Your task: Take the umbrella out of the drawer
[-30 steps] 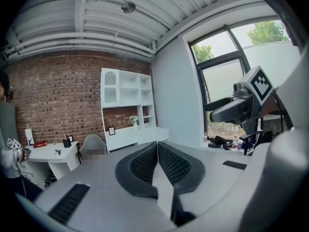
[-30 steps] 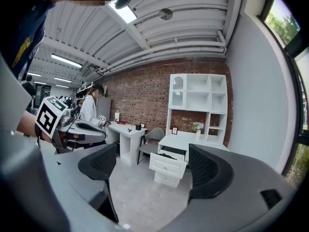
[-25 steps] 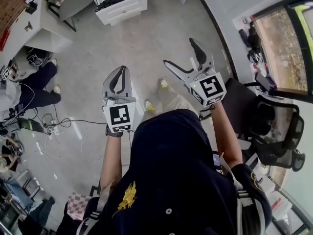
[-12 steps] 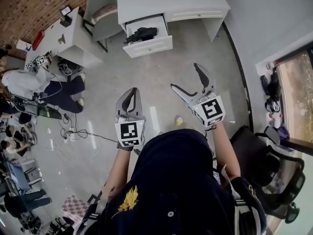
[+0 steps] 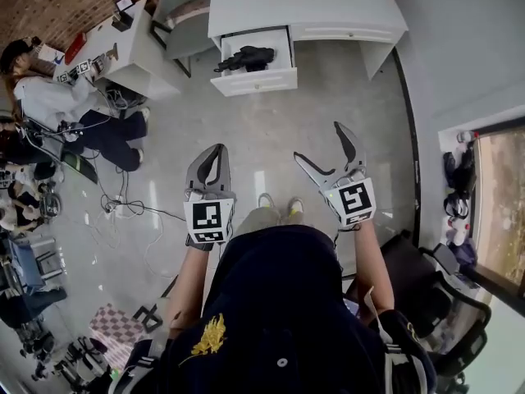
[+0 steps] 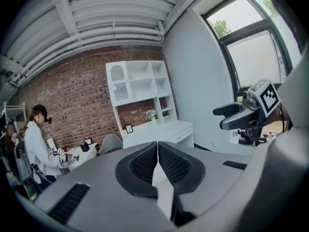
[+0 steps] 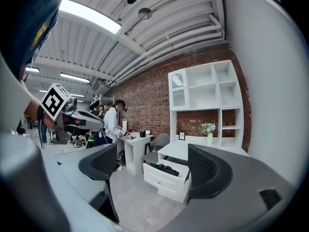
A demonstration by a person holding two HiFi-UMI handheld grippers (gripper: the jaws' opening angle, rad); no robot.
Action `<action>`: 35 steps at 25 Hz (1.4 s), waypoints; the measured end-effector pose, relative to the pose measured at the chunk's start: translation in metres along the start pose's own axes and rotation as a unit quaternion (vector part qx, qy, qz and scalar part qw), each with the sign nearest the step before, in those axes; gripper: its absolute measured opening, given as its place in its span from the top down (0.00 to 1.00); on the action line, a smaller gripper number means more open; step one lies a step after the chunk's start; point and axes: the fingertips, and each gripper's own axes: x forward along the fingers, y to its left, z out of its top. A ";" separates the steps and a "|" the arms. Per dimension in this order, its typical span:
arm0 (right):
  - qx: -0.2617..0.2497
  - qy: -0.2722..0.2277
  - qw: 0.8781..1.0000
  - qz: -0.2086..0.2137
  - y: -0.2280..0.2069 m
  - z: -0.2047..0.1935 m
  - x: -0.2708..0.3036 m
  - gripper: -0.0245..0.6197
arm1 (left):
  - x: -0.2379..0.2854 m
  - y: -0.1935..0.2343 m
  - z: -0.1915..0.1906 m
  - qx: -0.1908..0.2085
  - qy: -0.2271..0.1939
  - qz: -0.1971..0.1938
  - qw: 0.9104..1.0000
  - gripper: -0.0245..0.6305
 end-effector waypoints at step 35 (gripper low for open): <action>0.041 0.061 0.996 -0.053 -0.063 0.057 0.294 0.22 | 0.249 0.254 -0.033 -0.061 -0.027 -0.056 0.996 0.93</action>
